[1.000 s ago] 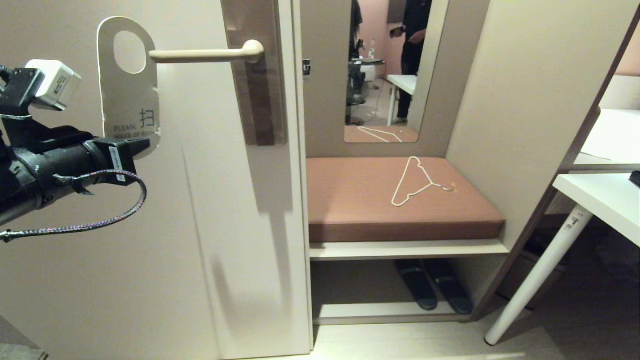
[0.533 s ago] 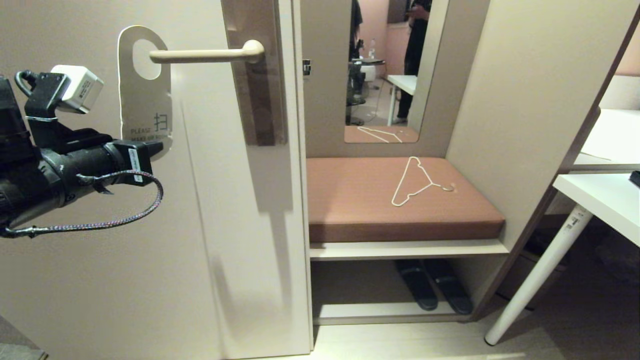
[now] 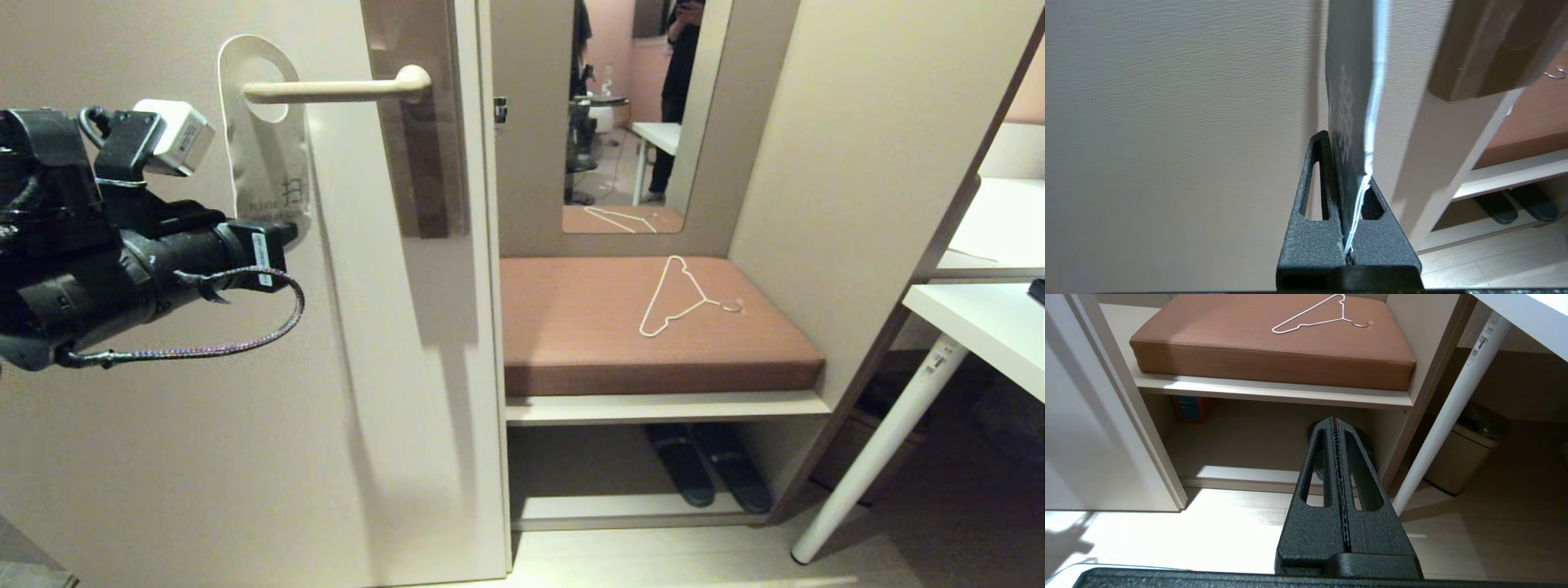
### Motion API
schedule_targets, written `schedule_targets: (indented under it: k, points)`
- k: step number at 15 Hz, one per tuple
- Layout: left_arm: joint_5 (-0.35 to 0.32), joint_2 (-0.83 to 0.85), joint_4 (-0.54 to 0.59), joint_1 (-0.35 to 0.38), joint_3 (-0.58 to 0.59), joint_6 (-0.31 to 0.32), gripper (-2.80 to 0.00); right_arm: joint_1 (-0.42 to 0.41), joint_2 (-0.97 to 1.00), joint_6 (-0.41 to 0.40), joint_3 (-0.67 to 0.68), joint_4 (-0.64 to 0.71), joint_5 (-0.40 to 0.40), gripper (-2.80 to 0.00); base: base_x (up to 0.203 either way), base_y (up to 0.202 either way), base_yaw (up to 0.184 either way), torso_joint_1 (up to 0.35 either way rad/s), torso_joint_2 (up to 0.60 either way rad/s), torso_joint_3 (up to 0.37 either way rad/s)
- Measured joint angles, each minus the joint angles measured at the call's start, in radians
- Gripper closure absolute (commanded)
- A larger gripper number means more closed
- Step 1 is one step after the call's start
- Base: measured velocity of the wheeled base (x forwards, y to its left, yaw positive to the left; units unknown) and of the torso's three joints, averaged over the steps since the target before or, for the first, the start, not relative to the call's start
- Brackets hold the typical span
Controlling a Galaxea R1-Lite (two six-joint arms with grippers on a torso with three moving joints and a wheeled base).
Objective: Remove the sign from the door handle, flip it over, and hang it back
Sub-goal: Hang the sign back with the other side facing out
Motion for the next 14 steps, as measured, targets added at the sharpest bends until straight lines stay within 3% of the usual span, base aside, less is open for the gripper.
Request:
schedule_targets:
  k: [6,14]
  points:
    - [0.046,0.025,-0.001,-0.067,-0.021,0.0,0.0,0.0,0.0,0.0,0.0,0.0,0.0,0.0,0.0,0.0,0.0,0.0,0.0,0.0]
    - [0.111,0.016,-0.001,-0.094,-0.02,0.003,0.0,0.0,0.0,0.0,0.0,0.0,0.0,0.0,0.0,0.0,0.0,0.0,0.0,0.0]
